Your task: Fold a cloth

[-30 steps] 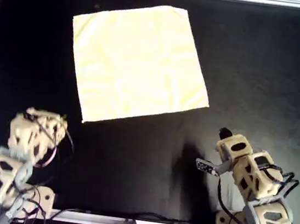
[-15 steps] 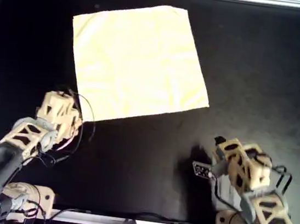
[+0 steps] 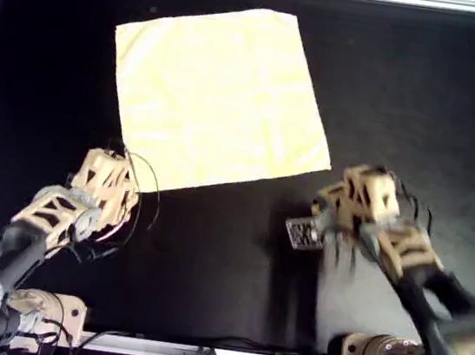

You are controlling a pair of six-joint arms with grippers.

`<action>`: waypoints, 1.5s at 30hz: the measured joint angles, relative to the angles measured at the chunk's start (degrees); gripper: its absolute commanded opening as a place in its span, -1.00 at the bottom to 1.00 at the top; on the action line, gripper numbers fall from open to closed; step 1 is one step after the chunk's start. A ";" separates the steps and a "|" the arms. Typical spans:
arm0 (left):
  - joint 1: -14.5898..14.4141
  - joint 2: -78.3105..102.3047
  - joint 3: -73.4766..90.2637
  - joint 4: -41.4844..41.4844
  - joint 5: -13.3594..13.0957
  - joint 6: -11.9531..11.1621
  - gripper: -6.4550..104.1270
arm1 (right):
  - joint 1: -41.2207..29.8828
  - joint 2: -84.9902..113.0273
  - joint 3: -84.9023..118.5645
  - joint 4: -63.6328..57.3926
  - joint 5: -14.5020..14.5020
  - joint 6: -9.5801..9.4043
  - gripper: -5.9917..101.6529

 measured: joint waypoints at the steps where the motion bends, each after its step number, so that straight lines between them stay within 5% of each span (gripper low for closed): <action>1: 0.00 -0.62 -0.35 0.00 0.00 0.00 0.36 | 0.00 -2.37 -1.93 0.00 0.00 -0.18 -0.23; 15: 0.00 -5.98 -6.06 -0.35 0.18 0.09 0.36 | 0.53 -17.84 -20.13 0.00 -0.09 -0.53 0.02; 45: 0.00 -18.19 -14.06 -0.79 -0.26 0.09 0.36 | -5.01 -26.89 -32.26 0.00 -0.62 -0.53 0.01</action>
